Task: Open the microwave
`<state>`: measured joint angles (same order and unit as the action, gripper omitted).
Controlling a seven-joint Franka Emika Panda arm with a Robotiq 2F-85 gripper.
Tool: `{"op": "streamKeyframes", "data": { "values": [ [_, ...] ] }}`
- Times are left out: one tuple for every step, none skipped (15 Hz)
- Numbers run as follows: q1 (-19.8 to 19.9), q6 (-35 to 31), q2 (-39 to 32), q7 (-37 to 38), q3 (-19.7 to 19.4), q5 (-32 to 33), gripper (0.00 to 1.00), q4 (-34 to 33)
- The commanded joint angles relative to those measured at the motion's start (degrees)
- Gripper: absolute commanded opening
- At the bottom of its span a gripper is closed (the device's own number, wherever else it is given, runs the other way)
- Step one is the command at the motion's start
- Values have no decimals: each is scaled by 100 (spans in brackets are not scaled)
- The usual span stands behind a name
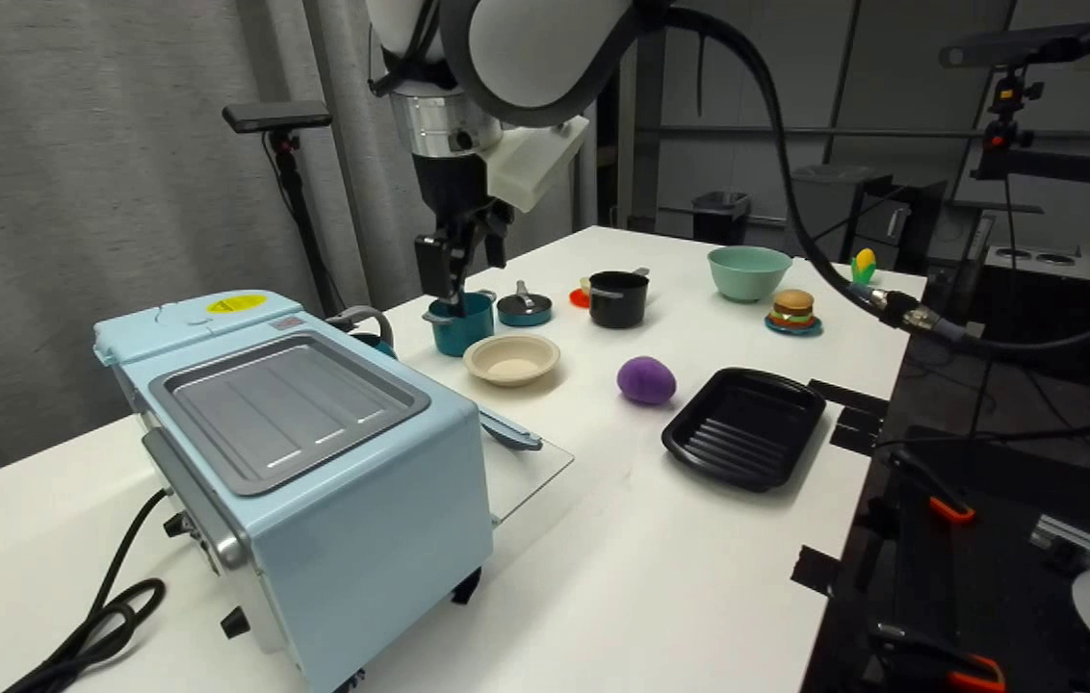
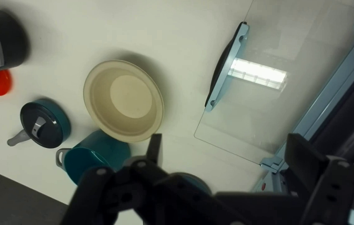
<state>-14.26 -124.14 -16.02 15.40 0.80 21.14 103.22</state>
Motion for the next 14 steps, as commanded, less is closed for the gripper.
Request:
{"op": "streamKeyframes", "data": {
  "values": [
    [211,-214,682,-243,184,-220,100,666],
    [228,-231,807,-244,201,-236,100,783],
    [239,-255,941,-223,216,-236,100,916],
    [252,-271,1067,-202,231,-242,100,1043],
    [262,-285,1191,-189,246,-233,100,1170],
    [273,-323,1320,-169,259,-210,100,1316],
    [288,-348,1450,-171,280,-224,100,1473],
    [297,-388,1564,-137,302,-221,100,1624],
    [277,-124,1153,-31,320,-52,100,1130],
    [291,-168,1258,-33,338,-55,100,1265],
    [299,-196,1338,-35,349,-57,100,1365],
    [304,-207,1387,-36,355,-59,100,1426],
    [306,-209,1403,-36,357,-59,100,1444],
    [306,-211,1407,-36,357,-59,100,1451]
  ]
}}
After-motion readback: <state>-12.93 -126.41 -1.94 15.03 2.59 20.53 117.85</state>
